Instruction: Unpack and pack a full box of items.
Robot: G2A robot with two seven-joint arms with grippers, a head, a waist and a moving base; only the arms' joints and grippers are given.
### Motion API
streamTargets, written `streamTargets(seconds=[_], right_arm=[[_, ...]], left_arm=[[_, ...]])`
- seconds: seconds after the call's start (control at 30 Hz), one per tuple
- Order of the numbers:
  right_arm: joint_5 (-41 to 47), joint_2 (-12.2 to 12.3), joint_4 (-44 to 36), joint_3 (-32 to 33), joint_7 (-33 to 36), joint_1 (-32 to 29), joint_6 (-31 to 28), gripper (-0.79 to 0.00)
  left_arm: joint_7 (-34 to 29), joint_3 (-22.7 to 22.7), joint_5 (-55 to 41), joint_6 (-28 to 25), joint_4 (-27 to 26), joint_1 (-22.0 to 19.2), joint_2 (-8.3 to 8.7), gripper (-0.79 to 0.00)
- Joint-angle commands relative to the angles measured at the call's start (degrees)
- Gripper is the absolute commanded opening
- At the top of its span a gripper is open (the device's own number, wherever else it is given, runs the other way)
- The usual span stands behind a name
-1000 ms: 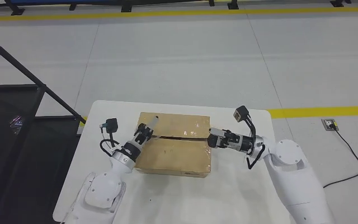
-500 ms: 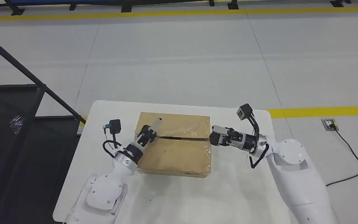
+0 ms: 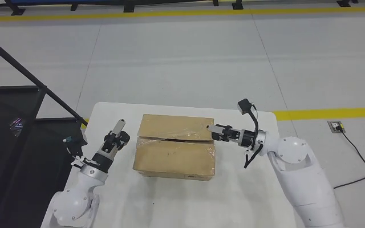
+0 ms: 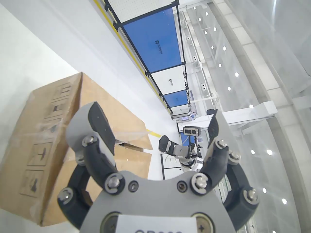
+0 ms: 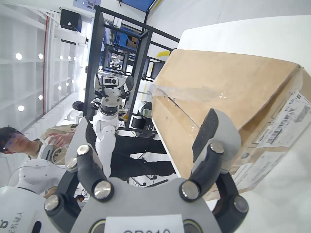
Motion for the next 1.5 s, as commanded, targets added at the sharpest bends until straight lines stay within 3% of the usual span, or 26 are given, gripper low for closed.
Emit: streamTargets(seconds=[0.0, 0.33, 0.6, 0.7, 0.77, 1.0, 1.07, 1.17, 1.3, 1.47], right_arm=[[-1.5, -0.1, 0.9, -0.9, -1.5, 0.7, -2.0, 0.000], [-8.6, -1.7, 9.3, -7.3, -10.2, 7.9, -2.7, 0.000], [-9.9, -2.7, 15.4, -11.1, -9.1, 12.4, -4.9, 0.000], [-10.6, -2.7, 15.8, -11.7, -8.0, 12.6, -5.6, -0.049], [-11.1, -2.7, 15.8, -12.0, -7.5, 12.7, -5.6, -0.145], [-12.9, -2.6, 14.2, -12.4, -8.9, 11.8, -4.9, -0.095], [-13.3, -2.5, 13.6, -12.4, -8.8, 11.6, -4.8, -0.105], [-13.6, -2.4, 12.9, -12.2, -8.9, 11.3, -4.5, -0.179], [-12.8, -2.1, 12.0, -11.1, -9.4, 10.4, -4.0, -0.031], [-9.3, -1.9, 10.7, -9.0, -11.3, 9.1, -1.1, 0.000]], left_arm=[[0.0, -0.4, -0.4, -0.3, 0.1, 0.7, 0.04, 0.000], [-0.1, -1.6, -0.5, -1.2, -1.7, 4.1, 0.22, 0.000], [0.2, -2.2, -0.4, -1.2, -1.8, 4.8, 0.32, 0.000], [0.2, -2.2, -0.5, -1.0, -1.8, 4.8, 0.35, 0.000], [0.1, -2.1, -0.4, -1.0, -1.9, 4.8, 0.37, 0.000], [0.3, -1.6, 0.1, -0.6, -2.0, 4.6, 0.40, 0.000], [0.5, -1.6, 0.2, -0.6, -2.1, 4.6, 0.41, 0.000], [0.6, -1.6, 0.2, -0.6, -2.1, 4.8, 0.42, 0.000], [0.9, -1.7, 0.2, -0.7, -2.2, 5.1, 0.44, 0.000], [0.9, -1.3, 0.6, -0.6, -2.2, 5.2, 0.46, 0.000]])
